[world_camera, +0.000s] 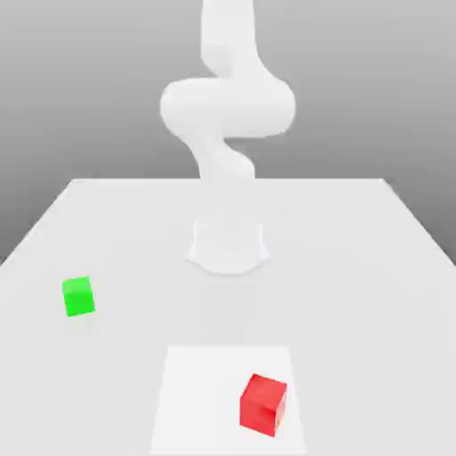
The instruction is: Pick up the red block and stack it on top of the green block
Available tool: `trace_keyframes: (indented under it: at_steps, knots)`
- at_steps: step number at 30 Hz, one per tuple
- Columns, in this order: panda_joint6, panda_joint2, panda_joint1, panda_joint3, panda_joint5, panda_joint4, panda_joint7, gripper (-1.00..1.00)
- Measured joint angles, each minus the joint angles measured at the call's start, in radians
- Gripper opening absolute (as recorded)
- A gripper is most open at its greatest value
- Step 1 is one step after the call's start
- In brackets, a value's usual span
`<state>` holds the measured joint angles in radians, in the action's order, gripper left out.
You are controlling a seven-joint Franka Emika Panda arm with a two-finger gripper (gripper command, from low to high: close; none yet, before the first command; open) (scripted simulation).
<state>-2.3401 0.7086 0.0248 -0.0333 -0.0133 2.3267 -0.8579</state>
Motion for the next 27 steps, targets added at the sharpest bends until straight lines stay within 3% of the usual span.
trace_keyframes:
  at_steps: [14, 23, 27]
  knots:
    - [-0.225, -0.516, 0.094, -0.14, -0.086, 0.15, -0.334, 0.0]
    - [-0.374, -0.834, 0.074, -0.157, -0.068, 0.243, -0.489, 0.0]
    - [-0.484, -0.977, 0.043, -0.118, -0.112, 0.232, -0.537, 0.0]
